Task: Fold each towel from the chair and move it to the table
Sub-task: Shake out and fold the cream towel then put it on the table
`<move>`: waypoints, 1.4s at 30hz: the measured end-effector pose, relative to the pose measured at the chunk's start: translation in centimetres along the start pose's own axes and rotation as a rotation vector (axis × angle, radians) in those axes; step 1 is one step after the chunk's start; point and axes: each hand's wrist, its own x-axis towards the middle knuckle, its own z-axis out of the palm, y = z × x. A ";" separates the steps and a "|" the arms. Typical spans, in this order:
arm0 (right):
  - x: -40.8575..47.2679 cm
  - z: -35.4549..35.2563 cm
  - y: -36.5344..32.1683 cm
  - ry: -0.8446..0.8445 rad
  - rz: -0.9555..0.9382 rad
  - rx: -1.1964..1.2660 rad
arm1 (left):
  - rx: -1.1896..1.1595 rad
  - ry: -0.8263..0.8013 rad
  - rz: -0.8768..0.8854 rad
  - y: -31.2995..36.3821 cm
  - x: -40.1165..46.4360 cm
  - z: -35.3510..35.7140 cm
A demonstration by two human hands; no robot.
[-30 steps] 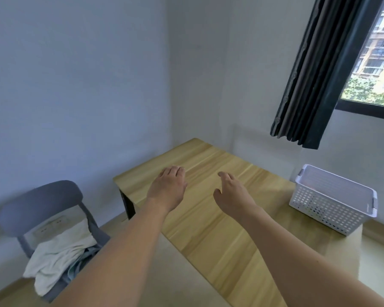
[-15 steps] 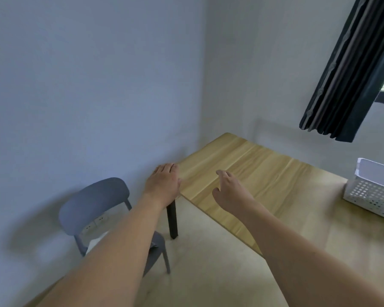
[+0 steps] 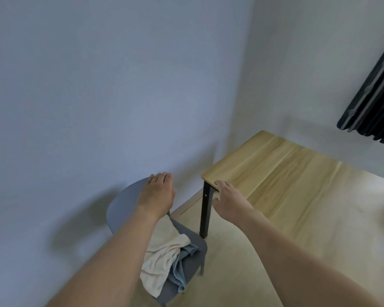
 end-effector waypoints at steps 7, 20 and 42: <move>3.3 6.7 -4.5 -0.139 0.113 0.022 | 0.020 -0.146 0.021 -10.5 1.3 3.1; 14.4 24.8 2.2 -0.270 0.408 0.045 | -0.100 -0.184 0.101 -19.8 6.4 24.9; 22.3 53.6 19.1 0.402 0.115 0.270 | -0.539 0.336 0.479 -22.8 1.4 58.0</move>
